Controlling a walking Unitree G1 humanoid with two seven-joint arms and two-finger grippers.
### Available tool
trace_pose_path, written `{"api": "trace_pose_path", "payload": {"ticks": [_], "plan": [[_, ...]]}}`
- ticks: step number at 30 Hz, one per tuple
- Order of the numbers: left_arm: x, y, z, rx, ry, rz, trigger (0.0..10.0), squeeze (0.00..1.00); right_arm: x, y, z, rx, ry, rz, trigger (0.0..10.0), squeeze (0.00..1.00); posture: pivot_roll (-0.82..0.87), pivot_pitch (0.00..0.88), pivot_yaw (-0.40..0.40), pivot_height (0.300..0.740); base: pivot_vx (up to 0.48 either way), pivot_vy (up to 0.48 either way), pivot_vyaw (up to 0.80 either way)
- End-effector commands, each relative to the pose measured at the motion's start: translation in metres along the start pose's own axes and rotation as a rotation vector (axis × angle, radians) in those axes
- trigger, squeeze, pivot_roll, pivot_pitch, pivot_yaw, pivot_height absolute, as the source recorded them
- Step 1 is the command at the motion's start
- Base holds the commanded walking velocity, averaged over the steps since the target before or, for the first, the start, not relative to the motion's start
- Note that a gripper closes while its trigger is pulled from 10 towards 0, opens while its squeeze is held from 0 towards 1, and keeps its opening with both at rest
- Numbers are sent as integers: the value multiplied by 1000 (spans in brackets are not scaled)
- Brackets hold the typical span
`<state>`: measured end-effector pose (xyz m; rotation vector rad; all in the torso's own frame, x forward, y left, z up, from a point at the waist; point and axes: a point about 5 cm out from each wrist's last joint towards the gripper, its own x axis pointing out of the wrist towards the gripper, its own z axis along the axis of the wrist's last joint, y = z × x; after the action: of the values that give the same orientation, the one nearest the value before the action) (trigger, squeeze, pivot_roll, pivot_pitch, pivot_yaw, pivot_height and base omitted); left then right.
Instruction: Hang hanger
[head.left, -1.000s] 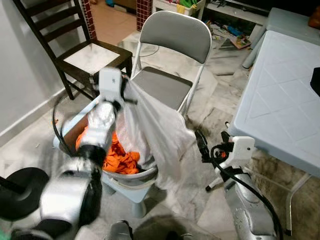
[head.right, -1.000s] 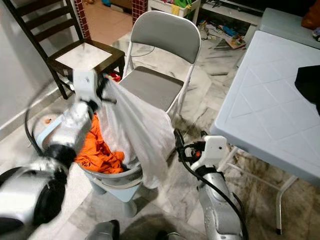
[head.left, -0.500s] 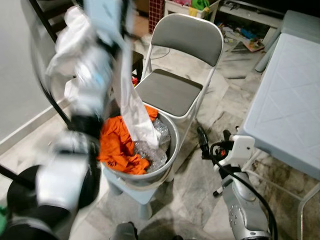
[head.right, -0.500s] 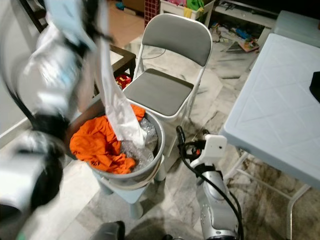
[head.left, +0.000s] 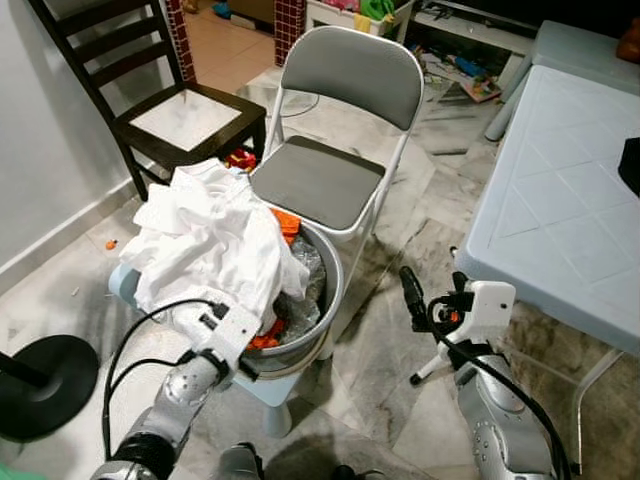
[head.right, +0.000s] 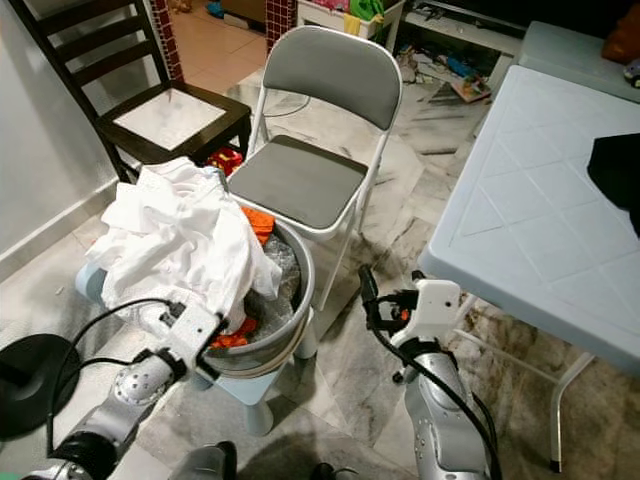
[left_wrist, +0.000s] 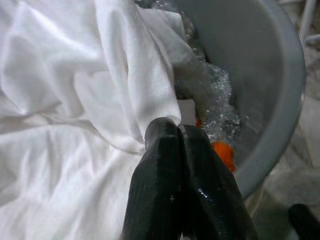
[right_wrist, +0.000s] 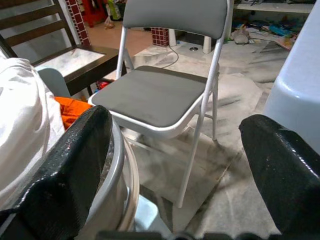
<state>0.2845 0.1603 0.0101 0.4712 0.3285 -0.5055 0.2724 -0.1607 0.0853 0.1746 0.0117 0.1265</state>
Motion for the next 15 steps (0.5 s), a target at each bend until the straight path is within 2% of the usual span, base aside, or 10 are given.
{"api": "trace_pose_path", "payload": {"ticks": [1, 2, 3, 4, 5, 6, 8, 9, 13, 15], "plan": [[2, -10, -2, 25, 29, -68, 0, 0, -2, -3, 3, -14, -1, 3, 10000, 1000, 280, 161, -142, 740, 0, 0, 0], [4, -20, -1, 87, 25, -153, 0, 0, -1, -1, 4, -17, 2, 13, 10000, 1000, 280, 161, -144, 740, 0, 0, 0], [5, -20, 3, 119, 4, -161, 980, 0, 0, 0, 4, -20, 4, 20, 10000, 1000, 281, 160, -145, 740, 0, 0, 0], [5, -20, 6, 138, -11, -161, 980, 0, 1, 1, 4, -22, 4, 24, 10000, 1000, 281, 160, -145, 740, 0, 0, 0], [6, -18, 10, 151, -36, -144, 2039, 0, 1, 2, 4, -26, 4, 28, 10000, 1000, 281, 160, -145, 740, 0, 0, 0], [7, -9, 20, 174, -95, -73, 4784, 0, 2, 3, 4, -27, 5, 32, 10000, 1000, 282, 160, -145, 740, 0, 0, 0], [7, -6, 24, 180, -112, -48, 4784, 0, 2, 3, 4, -27, 6, 33, 10000, 1000, 282, 160, -145, 740, 0, 0, 0], [7, -2, 27, 186, -130, -21, 10000, 0, 2, 4, 4, -26, 7, 33, 10000, 1000, 282, 160, -145, 740, 0, 0, 0], [6, 24, 45, 168, -205, 157, 10000, 0, 2, 5, 3, -26, 13, 37, 10000, 1000, 286, 160, -146, 740, 0, 0, 0], [5, 45, 54, 122, -221, 266, 10000, 0, 1, 5, 2, -27, 18, 40, 10000, 1000, 287, 160, -146, 740, 0, 0, 0]]}}
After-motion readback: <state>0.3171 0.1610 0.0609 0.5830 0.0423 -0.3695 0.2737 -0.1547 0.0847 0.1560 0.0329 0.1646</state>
